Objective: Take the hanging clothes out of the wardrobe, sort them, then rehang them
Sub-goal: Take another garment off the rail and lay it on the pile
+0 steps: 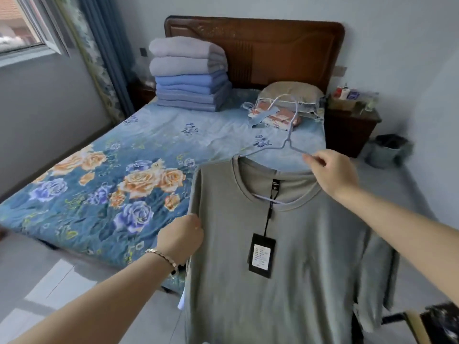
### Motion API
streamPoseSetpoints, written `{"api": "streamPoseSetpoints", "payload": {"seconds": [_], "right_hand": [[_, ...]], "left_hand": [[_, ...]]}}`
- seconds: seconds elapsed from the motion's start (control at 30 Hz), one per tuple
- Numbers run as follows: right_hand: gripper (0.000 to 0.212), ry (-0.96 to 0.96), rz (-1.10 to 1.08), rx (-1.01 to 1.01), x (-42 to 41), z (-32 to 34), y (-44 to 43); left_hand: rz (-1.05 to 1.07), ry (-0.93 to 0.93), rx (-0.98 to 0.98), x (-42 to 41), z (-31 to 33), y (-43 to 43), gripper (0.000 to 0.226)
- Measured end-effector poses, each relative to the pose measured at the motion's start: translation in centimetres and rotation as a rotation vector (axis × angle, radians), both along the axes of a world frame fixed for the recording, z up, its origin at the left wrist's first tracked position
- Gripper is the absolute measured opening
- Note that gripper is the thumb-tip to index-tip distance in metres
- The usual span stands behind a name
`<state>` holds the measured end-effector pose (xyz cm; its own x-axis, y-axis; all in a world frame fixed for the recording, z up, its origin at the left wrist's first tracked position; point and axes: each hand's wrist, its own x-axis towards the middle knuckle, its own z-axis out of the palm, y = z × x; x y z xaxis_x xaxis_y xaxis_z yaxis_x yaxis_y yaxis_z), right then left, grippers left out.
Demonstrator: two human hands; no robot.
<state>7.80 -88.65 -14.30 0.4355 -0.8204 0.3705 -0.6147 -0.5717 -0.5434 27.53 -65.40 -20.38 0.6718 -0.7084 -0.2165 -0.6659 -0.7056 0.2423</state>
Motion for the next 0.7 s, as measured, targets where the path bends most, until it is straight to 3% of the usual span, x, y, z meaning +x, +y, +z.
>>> {"api": "streamPoseSetpoints", "payload": {"seconds": [0.1, 0.2, 0.33, 0.57, 0.63, 0.7], "right_hand": [[0.034, 0.012, 0.014, -0.017, 1.4, -6.2, -7.1], [0.040, 0.048, 0.036, -0.040, 3.8, -12.3, -14.4], [0.036, 0.220, -0.009, -0.079, 7.2, -21.1, -23.5], [0.029, 0.540, -0.173, 0.256, 11.6, -34.3, -30.7], [0.020, 0.547, -0.279, 0.362, 12.4, -36.5, -31.4], [0.035, 0.478, -0.379, 0.475, 12.8, -38.3, -31.5]], "left_hand": [[-0.004, 0.042, 0.062, 1.5, -2.6, -5.8, 0.024], [0.033, 0.076, 0.107, 3.5, -5.8, -11.9, 0.021], [0.062, 0.108, 0.197, 6.4, -10.7, -20.0, 0.013], [0.085, 0.148, 0.269, 9.4, -19.1, -30.0, 0.024], [0.088, 0.186, 0.291, 9.6, -21.5, -31.6, 0.023], [0.077, 0.230, 0.317, 9.8, -24.0, -32.8, 0.022]]}}
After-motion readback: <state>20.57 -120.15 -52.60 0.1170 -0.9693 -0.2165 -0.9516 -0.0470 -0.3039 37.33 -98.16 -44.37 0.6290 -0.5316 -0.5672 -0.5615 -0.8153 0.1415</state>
